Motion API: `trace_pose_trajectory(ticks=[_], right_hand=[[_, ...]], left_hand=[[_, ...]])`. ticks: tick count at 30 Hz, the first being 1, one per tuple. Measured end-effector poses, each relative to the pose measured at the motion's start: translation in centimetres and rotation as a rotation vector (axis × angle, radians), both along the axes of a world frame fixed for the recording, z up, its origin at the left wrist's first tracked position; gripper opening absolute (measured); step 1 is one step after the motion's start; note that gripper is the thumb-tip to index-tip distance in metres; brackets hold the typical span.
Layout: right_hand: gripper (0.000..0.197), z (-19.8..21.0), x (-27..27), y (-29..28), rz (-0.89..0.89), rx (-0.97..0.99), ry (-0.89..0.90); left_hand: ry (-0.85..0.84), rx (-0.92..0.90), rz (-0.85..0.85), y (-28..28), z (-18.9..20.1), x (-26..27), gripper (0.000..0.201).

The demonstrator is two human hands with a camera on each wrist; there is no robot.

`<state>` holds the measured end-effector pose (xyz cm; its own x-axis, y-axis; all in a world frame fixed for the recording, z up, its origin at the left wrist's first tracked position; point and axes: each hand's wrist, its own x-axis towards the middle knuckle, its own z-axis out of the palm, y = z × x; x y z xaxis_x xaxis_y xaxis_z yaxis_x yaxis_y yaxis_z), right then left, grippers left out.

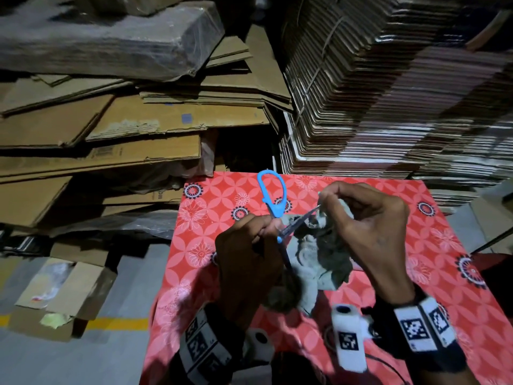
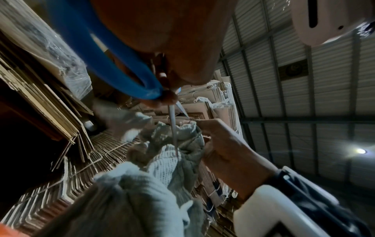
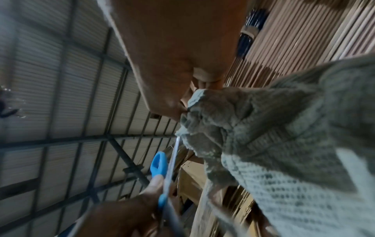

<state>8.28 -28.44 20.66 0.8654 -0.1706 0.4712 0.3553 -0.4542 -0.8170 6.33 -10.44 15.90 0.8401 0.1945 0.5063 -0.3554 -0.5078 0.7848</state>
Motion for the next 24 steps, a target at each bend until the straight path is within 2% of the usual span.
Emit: trace_pose_trajectory(ticks=[7,14,20,24], right_hand=[[0.014,0.8,-1.3,0.5,0.045,0.16,0.04],[0.025,0.3,-2.1,1.4,0.176,0.115,0.121],[0.021,0.7,-2.3,2.3,0.159,0.107,0.118],[0.019,1.3,-2.0,2.8,0.109,0.018,0.061]], left_hand=[[0.128,-0.238,-0.071,0.5,-0.4,0.7,0.036],[0.133,-0.265,-0.026,0.5,0.5,0.6,0.034],[0.119,-0.23,-0.035,0.7,0.8,0.4,0.043],[0.116,-0.246,-0.036,0.5,1.0,0.2,0.038]])
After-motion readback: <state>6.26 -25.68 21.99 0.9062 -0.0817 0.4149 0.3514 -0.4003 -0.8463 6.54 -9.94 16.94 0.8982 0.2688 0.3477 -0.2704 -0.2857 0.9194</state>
